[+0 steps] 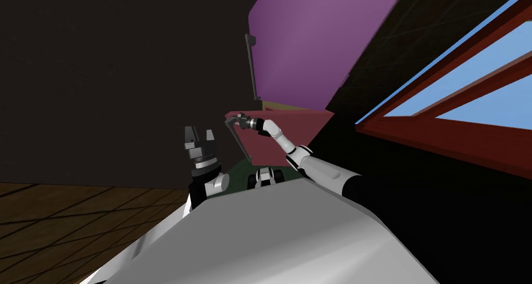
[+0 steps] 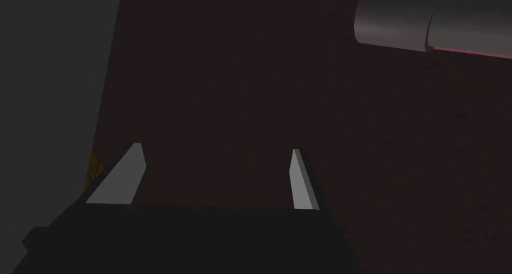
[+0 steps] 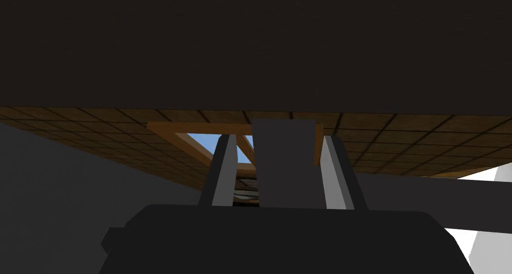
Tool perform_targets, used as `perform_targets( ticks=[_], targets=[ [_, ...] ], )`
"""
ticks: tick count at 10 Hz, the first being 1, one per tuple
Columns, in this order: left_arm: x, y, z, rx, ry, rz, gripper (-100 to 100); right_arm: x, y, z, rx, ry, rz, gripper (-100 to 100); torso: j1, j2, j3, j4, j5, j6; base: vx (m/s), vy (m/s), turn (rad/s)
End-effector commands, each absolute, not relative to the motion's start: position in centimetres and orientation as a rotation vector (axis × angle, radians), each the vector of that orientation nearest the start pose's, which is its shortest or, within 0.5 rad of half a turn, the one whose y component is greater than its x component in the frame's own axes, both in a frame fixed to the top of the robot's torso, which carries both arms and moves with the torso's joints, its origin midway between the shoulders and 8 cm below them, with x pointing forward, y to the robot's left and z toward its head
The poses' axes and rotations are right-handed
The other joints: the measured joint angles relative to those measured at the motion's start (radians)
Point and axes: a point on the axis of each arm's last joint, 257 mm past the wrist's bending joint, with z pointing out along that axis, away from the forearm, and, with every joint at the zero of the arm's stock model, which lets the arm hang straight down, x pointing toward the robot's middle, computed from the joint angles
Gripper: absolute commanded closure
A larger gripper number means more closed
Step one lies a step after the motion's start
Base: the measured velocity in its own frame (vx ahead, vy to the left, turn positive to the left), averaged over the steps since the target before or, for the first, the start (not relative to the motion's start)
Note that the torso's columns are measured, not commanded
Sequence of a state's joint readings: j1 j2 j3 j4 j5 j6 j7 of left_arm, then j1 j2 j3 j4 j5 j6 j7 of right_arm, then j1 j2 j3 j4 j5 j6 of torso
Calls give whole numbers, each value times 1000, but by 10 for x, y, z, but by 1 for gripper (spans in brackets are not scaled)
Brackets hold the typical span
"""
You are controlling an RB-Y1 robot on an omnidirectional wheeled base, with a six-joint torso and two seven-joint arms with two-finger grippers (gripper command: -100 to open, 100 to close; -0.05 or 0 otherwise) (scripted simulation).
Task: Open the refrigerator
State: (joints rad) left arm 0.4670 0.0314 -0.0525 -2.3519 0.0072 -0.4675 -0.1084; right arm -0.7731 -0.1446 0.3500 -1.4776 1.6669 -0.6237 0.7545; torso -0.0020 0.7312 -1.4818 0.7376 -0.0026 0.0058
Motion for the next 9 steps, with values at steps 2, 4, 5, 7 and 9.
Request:
perform_targets(
  ticks=[2, 4, 5, 7, 9],
  targets=[
    [338, 253, 60, -551, 610, -1287, 0, 556, 122, 48, -1257, 561, -176, 100, -17, 8, 3, 6, -13, -6, -7, 28, -14],
    [338, 253, 60, -551, 610, -1287, 0, 569, 107, 60, -1184, 617, -168, 100, -30, 3, -1, -1, -23, -7, 5, 4, 16],
    [338, 253, 60, -551, 610, -1287, 0, 573, 102, 65, -1158, 633, -166, 100, -34, 2, -3, 0, -27, -5, -13, 1, -5],
    [338, 253, 60, -551, 610, -1287, 0, 576, 98, 70, -1127, 648, -163, 100, -41, 2, -3, 4, -33, -6, 3, 0, -5],
    [338, 253, 60, -551, 610, -1287, 0, 558, 122, 40, -1259, 578, -218, 100, -42, 5, -1, 4, -34, -6, -22, -22, 73]
  ],
)
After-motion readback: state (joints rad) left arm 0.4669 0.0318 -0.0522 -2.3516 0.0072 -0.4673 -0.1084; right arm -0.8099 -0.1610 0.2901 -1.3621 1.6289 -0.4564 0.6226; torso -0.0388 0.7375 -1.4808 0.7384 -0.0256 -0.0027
